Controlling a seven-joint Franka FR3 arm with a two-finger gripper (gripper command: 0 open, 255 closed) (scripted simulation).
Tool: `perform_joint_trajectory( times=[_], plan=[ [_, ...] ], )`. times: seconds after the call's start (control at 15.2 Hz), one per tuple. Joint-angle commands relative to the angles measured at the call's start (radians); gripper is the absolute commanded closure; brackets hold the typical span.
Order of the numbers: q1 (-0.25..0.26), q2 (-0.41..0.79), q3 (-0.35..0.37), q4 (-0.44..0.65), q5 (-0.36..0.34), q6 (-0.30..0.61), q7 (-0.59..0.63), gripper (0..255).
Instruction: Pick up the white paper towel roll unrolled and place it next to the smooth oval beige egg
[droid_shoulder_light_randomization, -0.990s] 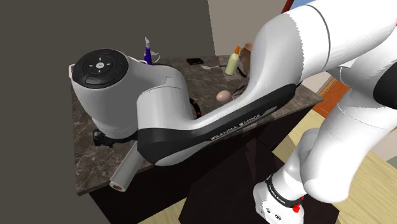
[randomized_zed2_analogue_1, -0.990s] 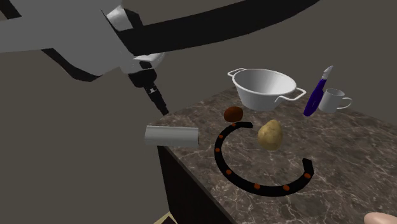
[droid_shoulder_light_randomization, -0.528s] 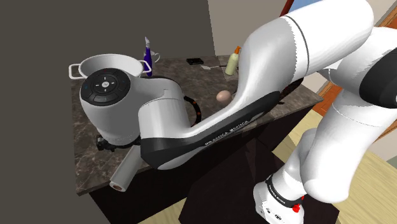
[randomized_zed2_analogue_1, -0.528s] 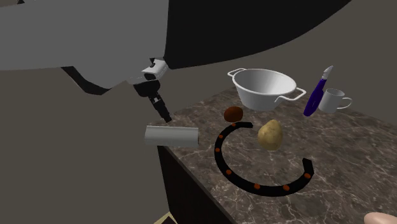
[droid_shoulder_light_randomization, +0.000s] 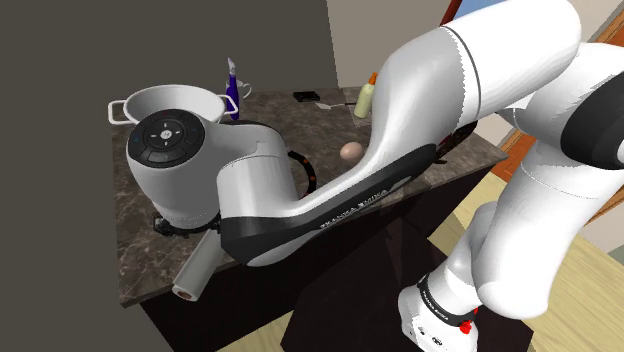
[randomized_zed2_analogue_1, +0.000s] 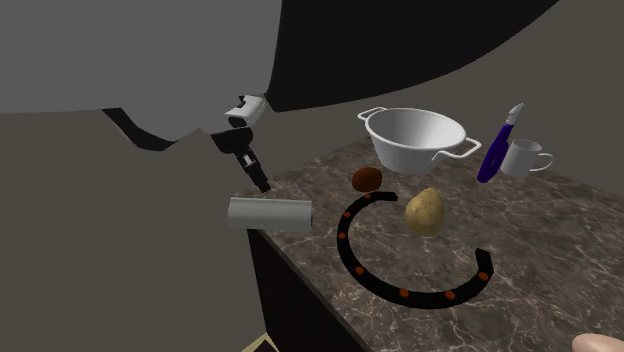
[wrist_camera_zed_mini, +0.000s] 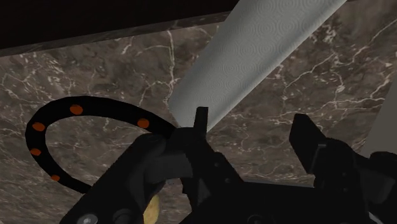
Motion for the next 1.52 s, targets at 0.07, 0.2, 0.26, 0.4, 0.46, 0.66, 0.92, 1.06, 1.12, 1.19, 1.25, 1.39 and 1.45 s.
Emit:
perform_joint_trajectory(
  times=[0.07,0.2,0.26,0.4,0.46,0.66,0.92,1.06,1.12,1.19,1.25,1.39,1.45],
  plan=[
    [0.000,0.000,0.000,0.000,0.000,0.000,0.000,255],
    [0.000,0.000,0.000,0.000,0.000,0.000,0.000,255],
    [0.000,0.000,0.000,0.000,0.000,0.000,0.000,255],
    [0.000,0.000,0.000,0.000,0.000,0.000,0.000,255],
    [0.000,0.000,0.000,0.000,0.000,0.000,0.000,255],
    [-0.013,-0.006,-0.009,-0.044,0.019,0.070,0.065,0],
    [-0.035,0.012,-0.054,-0.197,0.043,0.366,0.361,0],
    [-0.026,0.040,-0.079,-0.220,0.015,0.444,0.453,0],
    [-0.021,0.054,-0.087,-0.216,0.000,0.451,0.463,0],
    [-0.016,0.068,-0.095,-0.211,-0.015,0.458,0.474,0],
    [-0.011,0.082,-0.103,-0.206,-0.029,0.465,0.484,0],
    [-0.001,0.110,-0.119,-0.195,-0.058,0.479,0.504,0],
    [0.004,0.124,-0.127,-0.190,-0.072,0.485,0.514,0]
  ],
)
